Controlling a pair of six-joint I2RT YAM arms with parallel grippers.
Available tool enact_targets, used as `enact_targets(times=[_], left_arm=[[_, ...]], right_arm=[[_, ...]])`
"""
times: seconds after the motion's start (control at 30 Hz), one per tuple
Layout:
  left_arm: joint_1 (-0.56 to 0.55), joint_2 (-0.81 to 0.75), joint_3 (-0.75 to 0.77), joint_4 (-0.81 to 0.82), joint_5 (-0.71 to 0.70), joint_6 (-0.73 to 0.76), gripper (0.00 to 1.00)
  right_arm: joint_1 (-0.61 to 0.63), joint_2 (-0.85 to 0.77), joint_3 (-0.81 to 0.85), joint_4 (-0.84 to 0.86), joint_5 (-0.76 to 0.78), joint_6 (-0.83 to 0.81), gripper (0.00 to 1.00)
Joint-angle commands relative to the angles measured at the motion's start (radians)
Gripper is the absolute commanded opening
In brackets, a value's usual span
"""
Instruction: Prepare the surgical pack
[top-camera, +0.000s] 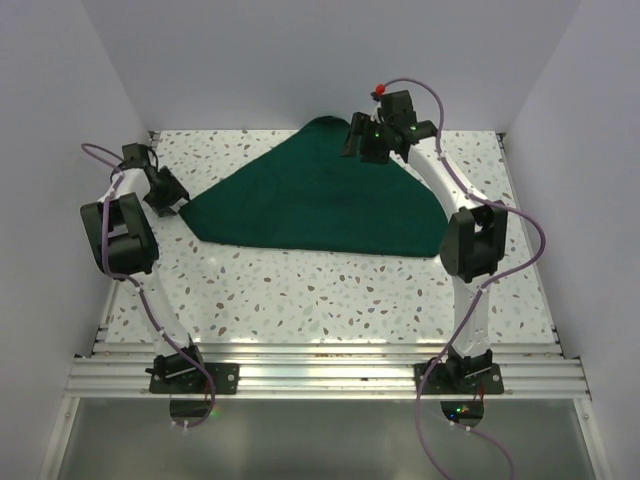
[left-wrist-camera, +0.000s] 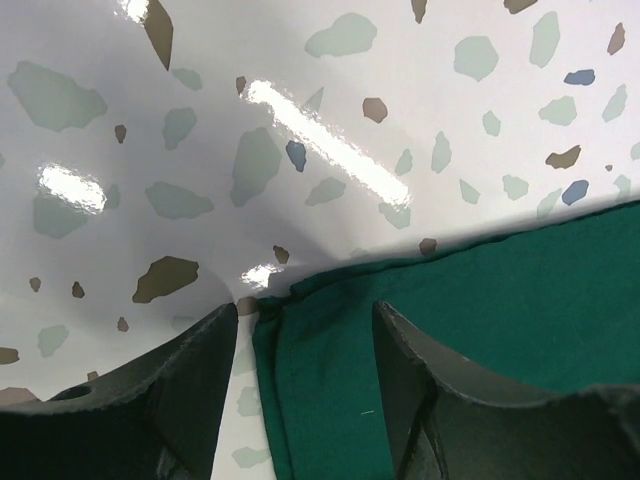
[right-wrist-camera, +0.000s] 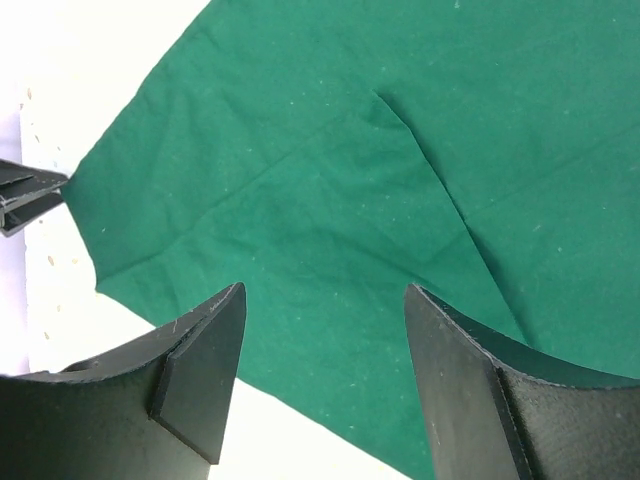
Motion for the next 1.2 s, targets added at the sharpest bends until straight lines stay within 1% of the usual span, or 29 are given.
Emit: enact_targets(times=[0.0, 0.2, 0.33, 0.37, 0.43, 0.47, 0.53, 0.57, 0.63, 0.67, 0.8, 0.83, 0.87, 0.9, 0.97, 1.07, 1.17], left_arm=[[0.001, 0.009, -0.040, -0.007, 0.023, 0.034, 0.60], [0.001, 0.020, -0.061, 0.009, 0.067, 0.034, 0.56], [0.001, 0.017, -0.075, 0.021, 0.077, 0.034, 0.46], [0.001, 0.018, -0.075, 0.023, 0.077, 0.034, 0.41], [0.001, 0.020, -0.070, 0.024, 0.077, 0.036, 0.35], [0.001, 0.019, -0.069, 0.020, 0.077, 0.037, 0.30], [0.001, 0.017, -0.060, 0.012, 0.072, 0.036, 0.23], [0.001, 0.015, -0.056, 0.007, 0.069, 0.036, 0.15], [-0.002, 0.003, -0.055, 0.006, 0.070, 0.029, 0.08], [-0.001, -0.001, -0.055, 0.004, 0.073, 0.025, 0.00], [-0.010, -0.047, -0.049, 0.001, 0.084, 0.005, 0.00], [-0.018, -0.057, -0.046, -0.007, 0.089, -0.003, 0.00], [-0.021, -0.066, -0.035, -0.014, 0.093, -0.009, 0.00], [-0.027, -0.083, -0.030, -0.017, 0.095, -0.017, 0.00], [-0.045, -0.103, -0.020, -0.023, 0.104, -0.024, 0.00], [-0.071, -0.139, -0.006, -0.037, 0.129, -0.052, 0.00], [-0.105, -0.190, 0.016, -0.053, 0.152, -0.084, 0.00]], right_arm=[[0.000, -0.024, 0.014, 0.001, -0.028, -0.015, 0.68], [-0.002, -0.024, -0.012, 0.001, -0.040, -0.019, 0.68], [-0.007, -0.033, -0.044, -0.007, -0.044, -0.030, 0.68], [-0.008, -0.038, -0.066, -0.009, -0.042, -0.033, 0.68], [-0.010, -0.056, -0.092, -0.005, -0.042, -0.044, 0.68], [-0.011, -0.062, -0.118, -0.009, -0.042, -0.048, 0.68], [-0.013, -0.071, -0.141, -0.027, -0.039, -0.065, 0.68], [-0.016, -0.076, -0.162, -0.039, -0.033, -0.068, 0.68], [-0.022, -0.085, -0.188, -0.070, -0.028, -0.079, 0.68], [-0.026, -0.091, -0.221, -0.076, -0.028, -0.081, 0.67], [-0.043, -0.099, -0.284, -0.133, 0.007, -0.091, 0.65], [-0.046, -0.094, -0.291, -0.183, 0.027, -0.097, 0.64], [-0.049, -0.091, -0.299, -0.202, 0.044, -0.102, 0.61], [-0.054, -0.091, -0.310, -0.212, 0.056, -0.104, 0.60], [-0.057, -0.099, -0.348, -0.205, 0.087, -0.110, 0.59], [-0.057, -0.081, -0.345, -0.222, 0.117, -0.124, 0.57], [-0.057, -0.062, -0.345, -0.220, 0.124, -0.122, 0.54]])
